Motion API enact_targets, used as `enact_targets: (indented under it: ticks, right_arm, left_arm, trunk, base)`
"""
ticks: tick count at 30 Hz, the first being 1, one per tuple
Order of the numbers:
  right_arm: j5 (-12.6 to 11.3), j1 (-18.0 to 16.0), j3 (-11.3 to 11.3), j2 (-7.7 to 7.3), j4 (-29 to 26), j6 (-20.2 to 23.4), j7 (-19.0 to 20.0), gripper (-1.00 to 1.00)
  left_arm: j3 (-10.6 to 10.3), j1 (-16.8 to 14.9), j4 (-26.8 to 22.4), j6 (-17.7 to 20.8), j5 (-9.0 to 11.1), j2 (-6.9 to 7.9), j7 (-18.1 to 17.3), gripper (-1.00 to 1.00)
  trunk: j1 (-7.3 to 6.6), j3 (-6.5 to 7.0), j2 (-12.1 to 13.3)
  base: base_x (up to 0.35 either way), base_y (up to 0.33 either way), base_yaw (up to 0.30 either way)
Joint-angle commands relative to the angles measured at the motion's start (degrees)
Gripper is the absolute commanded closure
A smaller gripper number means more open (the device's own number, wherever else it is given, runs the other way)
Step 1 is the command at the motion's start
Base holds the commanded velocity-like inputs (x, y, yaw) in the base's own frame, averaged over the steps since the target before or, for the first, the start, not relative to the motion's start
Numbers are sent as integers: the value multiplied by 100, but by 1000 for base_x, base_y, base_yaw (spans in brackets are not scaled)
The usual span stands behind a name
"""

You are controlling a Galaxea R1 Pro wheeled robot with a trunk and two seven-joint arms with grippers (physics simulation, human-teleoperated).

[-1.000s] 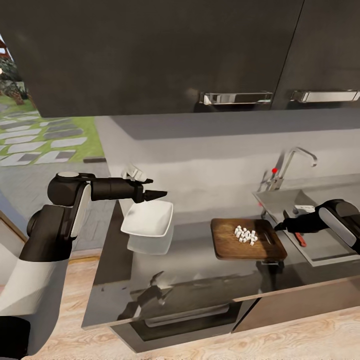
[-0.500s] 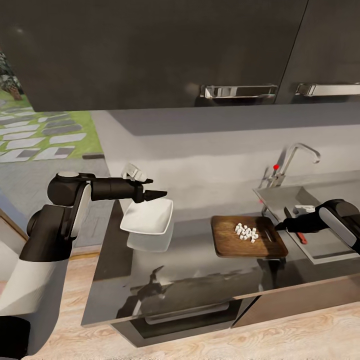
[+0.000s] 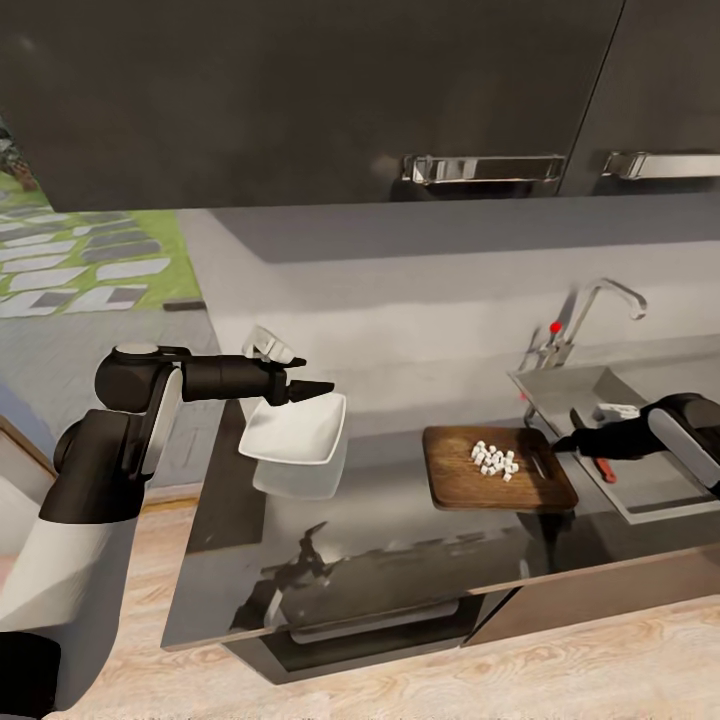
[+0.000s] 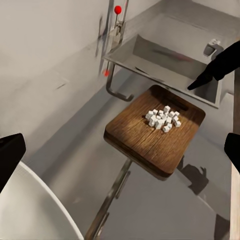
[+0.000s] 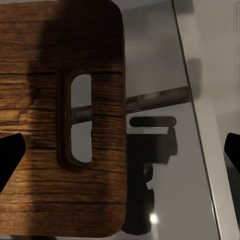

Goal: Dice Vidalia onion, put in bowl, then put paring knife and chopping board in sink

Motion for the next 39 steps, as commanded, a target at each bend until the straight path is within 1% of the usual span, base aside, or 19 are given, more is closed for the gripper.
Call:
enact_targets:
  ticks: [1, 7, 16, 18, 26, 32, 39]
  right_arm:
    - [55, -10, -5, -7, -2, 9, 58, -100]
    - [55, -10, -99, -12, -2, 12, 56, -100]
    - [55, -10, -123, -19, -2, 4, 50, -100]
    - [55, -10, -127, -19, -2, 4, 15, -100]
    - [54, -10, -131, -28, -2, -3, -341, -100]
    - [48, -10, -131, -27, -2, -2, -394, -100]
    - [45, -8, -131, -28, -2, 3, -402, -100]
  left_arm:
    - [-2, -7, -4, 39, -27, 2, -35, -100]
    - [-2, -7, -4, 39, -27, -1, -35, -100]
    - [-2, -7, -4, 39, -27, 1, -35, -100]
    - [-2, -7, -4, 39, -27, 0, -35, -100]
    - [-2, -7, -4, 39, -27, 3, -35, -100]
    - [-2, -7, -4, 39, -27, 1, -35, -100]
    - [-2, -7, -4, 39, -27, 3, -35, -100]
  trunk:
    - [3, -21, -13]
    - [3, -72, -13]
    - [3, -149, -13]
    - [3, -166, -13]
    - [3, -235, -13]
    - [3, -286, -13]
    - [3, -299, -13]
  base:
    - [0, 0, 0]
    - [0, 0, 0]
    - [0, 0, 0]
    - [0, 0, 0]
    - [0, 0, 0]
    - [0, 0, 0]
    - [0, 0, 0]
